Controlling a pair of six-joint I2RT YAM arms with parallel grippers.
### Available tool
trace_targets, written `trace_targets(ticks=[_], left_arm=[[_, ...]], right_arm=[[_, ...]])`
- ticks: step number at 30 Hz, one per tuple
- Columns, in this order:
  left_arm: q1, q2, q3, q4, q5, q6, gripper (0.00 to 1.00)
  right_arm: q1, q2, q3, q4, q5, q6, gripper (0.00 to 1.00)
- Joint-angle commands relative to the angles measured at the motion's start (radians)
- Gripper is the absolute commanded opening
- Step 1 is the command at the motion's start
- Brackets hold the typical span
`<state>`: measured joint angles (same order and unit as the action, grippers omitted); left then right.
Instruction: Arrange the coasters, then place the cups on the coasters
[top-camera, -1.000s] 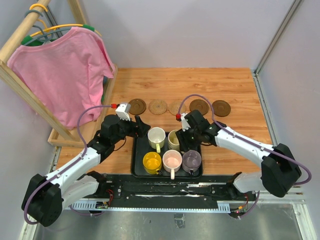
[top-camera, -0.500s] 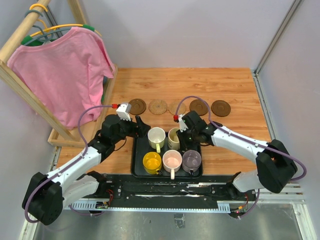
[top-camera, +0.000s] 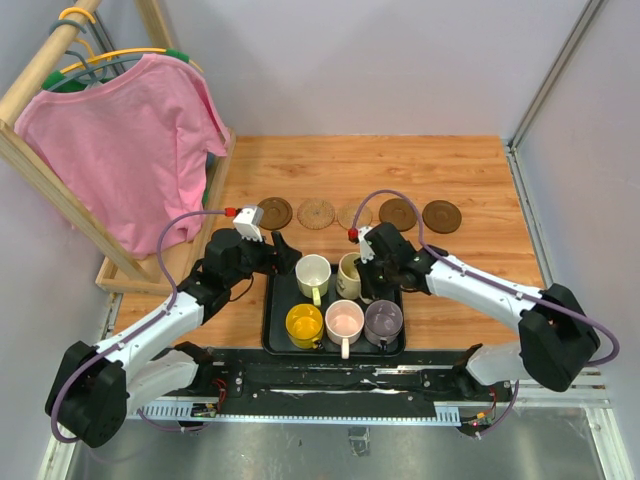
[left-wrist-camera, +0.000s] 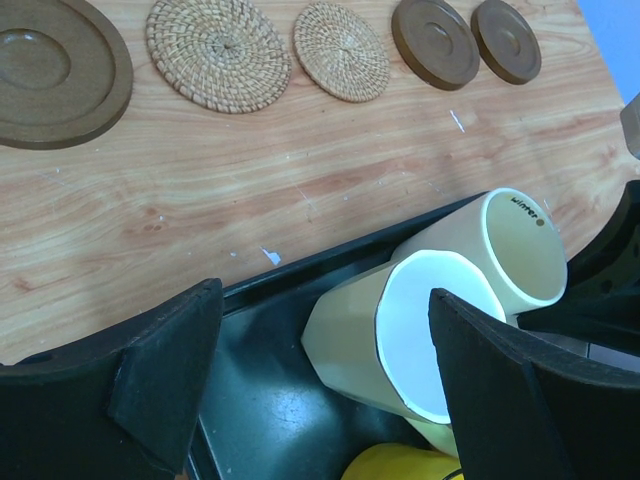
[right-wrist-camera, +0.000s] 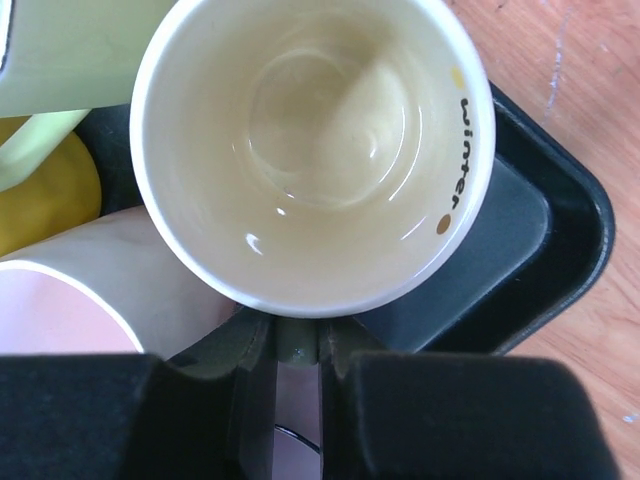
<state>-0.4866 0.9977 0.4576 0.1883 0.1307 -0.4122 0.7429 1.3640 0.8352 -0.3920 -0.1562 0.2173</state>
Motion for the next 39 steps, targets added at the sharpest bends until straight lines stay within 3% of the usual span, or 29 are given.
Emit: trace_targets(ticks=[1,10,19,24,32,39], left_arm=[[-0.008,-0.005,-0.004,0.040,-0.013,0.014,0.87],[-0.007,-0.013,-0.001,0.043,-0.041,0.022,0.87],[-0.008,0.012,0.007,0.068,-0.046,0.024,0.87],[-0.007,0.032,0.022,0.085,-0.042,0.030,0.87],[-0.007,0.052,0.056,0.090,-0.061,0.042,0.87],[-0.007,0.075,0.069,0.096,-0.089,0.039,0.87]], right_arm=[[0.008,-0.068,0.003,0.046,0.139,-0.010,0.01],[0.008,-0.157,0.055,0.017,0.276,-0.043,0.01],[-0.027,-0.189,0.086,0.060,0.521,-0.104,0.01],[-0.165,-0.147,0.122,0.143,0.537,-0.141,0.01],[-0.465,-0.030,0.186,0.253,0.421,-0.174,0.01],[-0.641,0.079,0.256,0.273,0.315,-0.197,0.01]])
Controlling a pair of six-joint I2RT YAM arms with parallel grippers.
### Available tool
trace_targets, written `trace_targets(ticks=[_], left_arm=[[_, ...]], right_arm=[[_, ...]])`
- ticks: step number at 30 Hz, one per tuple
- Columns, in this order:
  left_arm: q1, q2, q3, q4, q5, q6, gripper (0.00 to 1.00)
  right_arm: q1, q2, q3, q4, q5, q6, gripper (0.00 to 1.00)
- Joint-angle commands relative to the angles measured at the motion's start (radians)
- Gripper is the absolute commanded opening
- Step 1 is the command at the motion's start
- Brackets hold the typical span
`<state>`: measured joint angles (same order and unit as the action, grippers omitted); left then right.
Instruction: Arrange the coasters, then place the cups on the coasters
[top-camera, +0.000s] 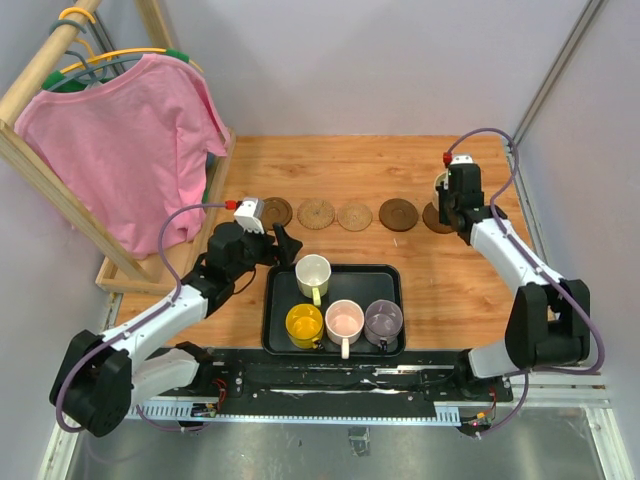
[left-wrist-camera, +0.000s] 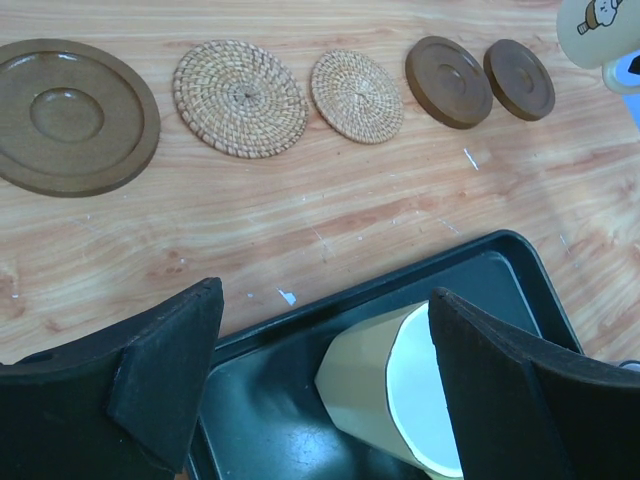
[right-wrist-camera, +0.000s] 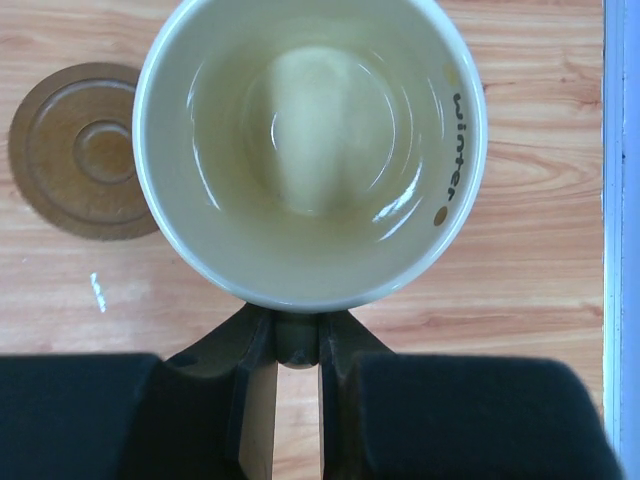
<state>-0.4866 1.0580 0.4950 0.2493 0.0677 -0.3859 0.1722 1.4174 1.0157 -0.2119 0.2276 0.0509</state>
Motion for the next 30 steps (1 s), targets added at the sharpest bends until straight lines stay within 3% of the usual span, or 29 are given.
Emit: trace_targets(ticks=[1,11,30], left_arm=[[-0.007,0.018,0.033,0.036,-0.029,0.009,0.87],[-0.008,0.047,0.042,0.033,-0.039,-0.010,0.87],[-0.007,0.059,0.042,0.033,-0.044,-0.019,0.87]], right_arm=[[-0.093,0.040,0.082,0.094,-0.088,-0.030,0.01],[-0.253,0.156,0.134,0.071,-0.313,-0.003,0.01],[-0.243,0.220,0.171,0.020,-0.362,0.001,0.01]])
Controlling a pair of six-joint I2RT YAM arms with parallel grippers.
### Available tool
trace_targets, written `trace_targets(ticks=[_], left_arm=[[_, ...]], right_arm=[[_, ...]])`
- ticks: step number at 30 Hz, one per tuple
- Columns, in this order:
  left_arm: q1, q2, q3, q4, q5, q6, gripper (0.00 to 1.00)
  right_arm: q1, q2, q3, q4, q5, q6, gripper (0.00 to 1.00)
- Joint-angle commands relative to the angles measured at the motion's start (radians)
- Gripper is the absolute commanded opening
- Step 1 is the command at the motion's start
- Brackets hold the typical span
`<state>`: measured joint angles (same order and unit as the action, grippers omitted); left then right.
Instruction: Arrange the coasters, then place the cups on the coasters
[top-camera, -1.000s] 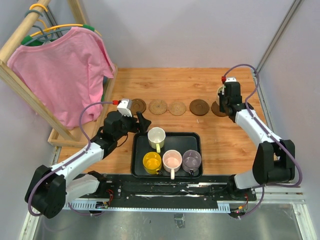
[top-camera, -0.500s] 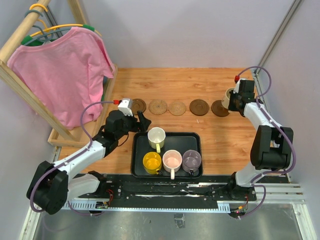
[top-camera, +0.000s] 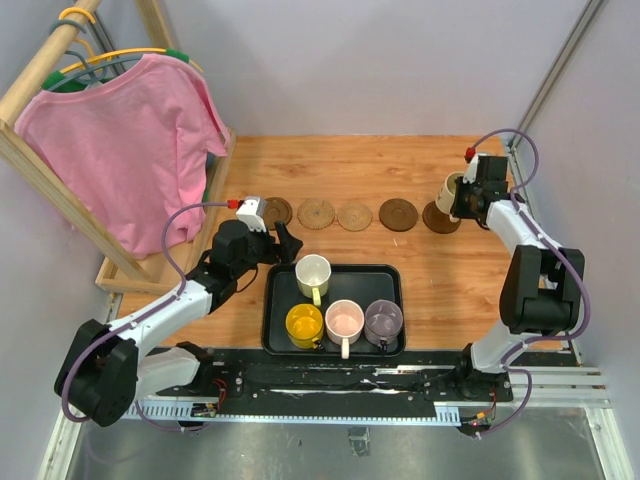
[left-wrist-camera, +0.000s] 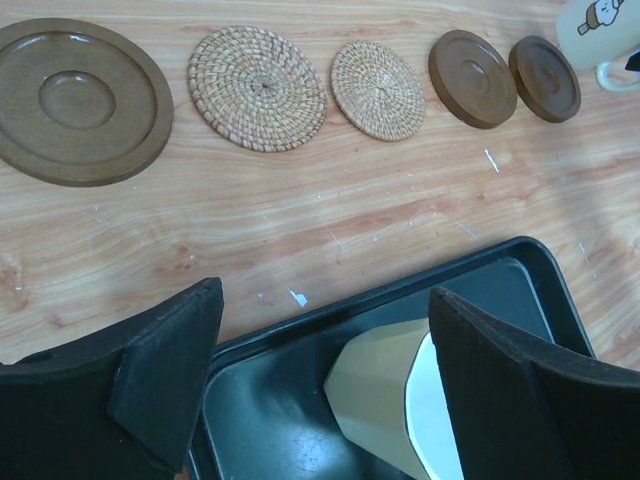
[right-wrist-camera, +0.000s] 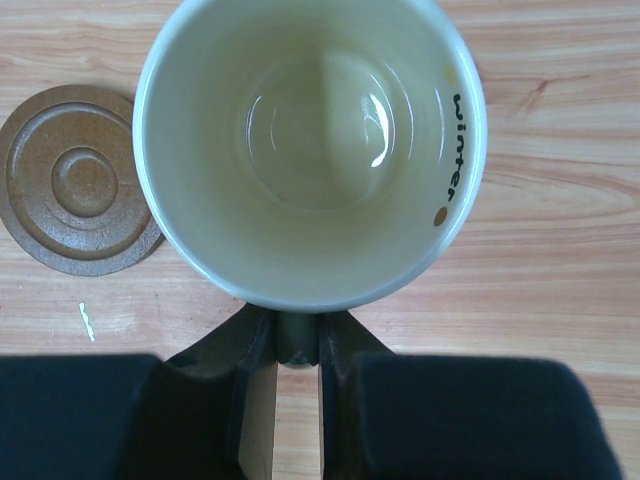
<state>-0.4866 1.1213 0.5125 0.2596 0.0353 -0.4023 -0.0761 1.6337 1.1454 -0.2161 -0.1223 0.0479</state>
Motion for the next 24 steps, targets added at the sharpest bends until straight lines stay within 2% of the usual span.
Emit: trace_targets(ticks=[1,24], left_arm=[[-0.008,-0.003,0.024,0.022,-0.012,-0.003,0.87],[-0.007,-0.003,0.012,0.030,-0.015,-0.004,0.87]], right_arm=[[0.010,0.008,0.043,0.024,-0.008,0.003,0.01],[0.065,0.043,0.066,-0.044,0.048,-0.014,0.01]])
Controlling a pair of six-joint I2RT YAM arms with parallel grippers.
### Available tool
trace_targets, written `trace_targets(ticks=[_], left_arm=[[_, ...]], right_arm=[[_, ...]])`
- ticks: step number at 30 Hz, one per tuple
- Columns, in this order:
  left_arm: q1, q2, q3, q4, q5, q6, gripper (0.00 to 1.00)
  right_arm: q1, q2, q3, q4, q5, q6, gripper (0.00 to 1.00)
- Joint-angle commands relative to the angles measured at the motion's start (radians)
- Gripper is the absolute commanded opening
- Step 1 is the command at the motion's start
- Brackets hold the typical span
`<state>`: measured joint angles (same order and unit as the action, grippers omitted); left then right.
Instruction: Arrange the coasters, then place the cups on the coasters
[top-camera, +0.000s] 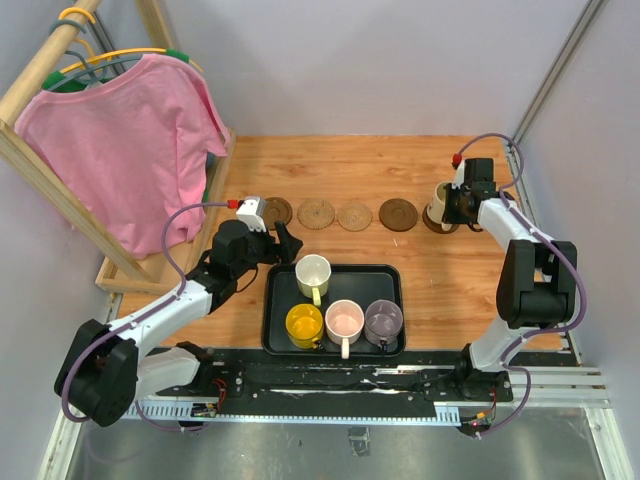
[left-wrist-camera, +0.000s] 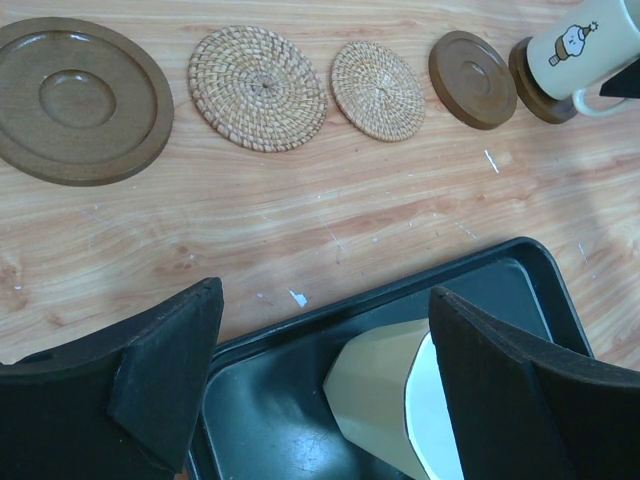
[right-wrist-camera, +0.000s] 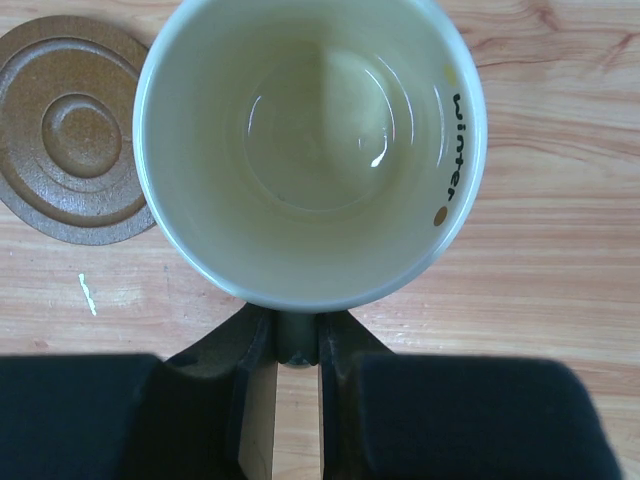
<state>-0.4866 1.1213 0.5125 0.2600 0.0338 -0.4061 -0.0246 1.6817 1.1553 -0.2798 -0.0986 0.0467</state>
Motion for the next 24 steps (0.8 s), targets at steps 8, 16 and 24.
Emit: trace_targets(ticks=[8,16,24], left_arm=[[-0.007,0.003,0.009,0.035,-0.009,-0.001,0.87],[-0.007,-0.004,0.004,0.031,-0.009,0.003,0.87],[-0.007,-0.001,0.006,0.031,-0.009,0.004,0.87]], right_arm=[[0.014,-0.006,0.052,0.015,0.056,-0.011,0.01],[0.014,0.003,0.057,0.016,0.052,-0.009,0.01],[0.014,0.015,0.043,0.026,0.031,0.001,0.02]])
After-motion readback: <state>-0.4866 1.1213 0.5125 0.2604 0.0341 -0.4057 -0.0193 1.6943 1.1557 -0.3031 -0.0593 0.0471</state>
